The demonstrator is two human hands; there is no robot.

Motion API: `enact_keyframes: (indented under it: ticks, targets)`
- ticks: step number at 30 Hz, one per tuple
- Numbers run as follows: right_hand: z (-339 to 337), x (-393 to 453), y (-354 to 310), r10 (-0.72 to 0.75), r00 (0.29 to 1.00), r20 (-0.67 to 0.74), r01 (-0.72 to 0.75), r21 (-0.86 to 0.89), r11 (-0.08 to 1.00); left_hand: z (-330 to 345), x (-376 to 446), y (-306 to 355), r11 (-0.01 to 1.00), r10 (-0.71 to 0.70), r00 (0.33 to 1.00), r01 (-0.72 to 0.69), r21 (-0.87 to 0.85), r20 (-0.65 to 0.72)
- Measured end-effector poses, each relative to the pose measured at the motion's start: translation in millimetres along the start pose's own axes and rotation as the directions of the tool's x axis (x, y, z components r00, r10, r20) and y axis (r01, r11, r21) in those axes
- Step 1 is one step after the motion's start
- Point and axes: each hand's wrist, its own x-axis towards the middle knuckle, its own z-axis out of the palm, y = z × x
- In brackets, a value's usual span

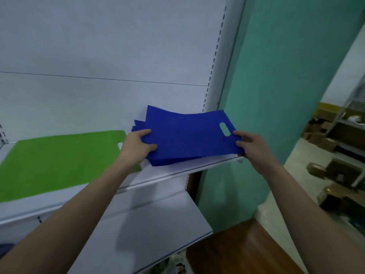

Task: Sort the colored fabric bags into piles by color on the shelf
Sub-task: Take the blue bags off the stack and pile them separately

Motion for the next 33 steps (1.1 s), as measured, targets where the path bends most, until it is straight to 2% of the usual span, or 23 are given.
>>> enact_keyframes:
  ticks: [4,7,10,13,16,20,27,31,33]
  targets:
    - [19.9,55.3,3.5,-0.017,0.995,0.101,0.027,-0.099,0.995,-2.1,19.4,-1.6,0.972,-0.08,0.995,0.092,0.218,-0.061]
    - [32.3,84.4,7.5,-0.032,0.978,0.206,0.078,-0.219,0.973,4.8,22.5,-0.4,0.901,-0.095,0.993,0.118,0.417,-0.076]
    - [34.5,106.1,14.3,-0.032,0.949,0.313,0.141,-0.333,0.932,18.5,22.3,-0.2,0.849,-0.12,0.984,0.169,0.5,-0.129]
    - [31.2,127.6,16.5,-0.044,0.922,0.386,0.24,-0.478,0.845,33.2,23.4,-0.4,0.782,-0.154,0.974,0.223,0.582,-0.166]
    - [33.0,137.3,17.9,-0.024,0.892,0.451,0.304,-0.559,0.772,45.4,21.9,-3.7,0.752,-0.186,0.96,0.276,0.599,-0.209]
    - [32.8,138.9,29.3,0.013,0.855,0.519,0.331,-0.564,0.757,54.0,23.3,-8.9,0.735,-0.182,0.957,0.284,0.616,-0.224]
    - [21.9,140.1,29.2,0.032,0.831,0.556,0.329,-0.536,0.777,62.5,21.4,-6.1,0.682,-0.19,0.96,0.278,0.676,-0.203]
    - [26.0,138.4,22.5,-0.093,0.847,0.523,0.401,-0.516,0.757,63.0,20.3,1.2,0.633,-0.205,0.943,0.332,0.699,-0.262]
    - [29.0,133.9,14.6,-0.193,0.833,0.518,0.442,-0.415,0.796,60.5,17.2,3.9,0.611,-0.171,0.944,0.326,0.722,-0.281]
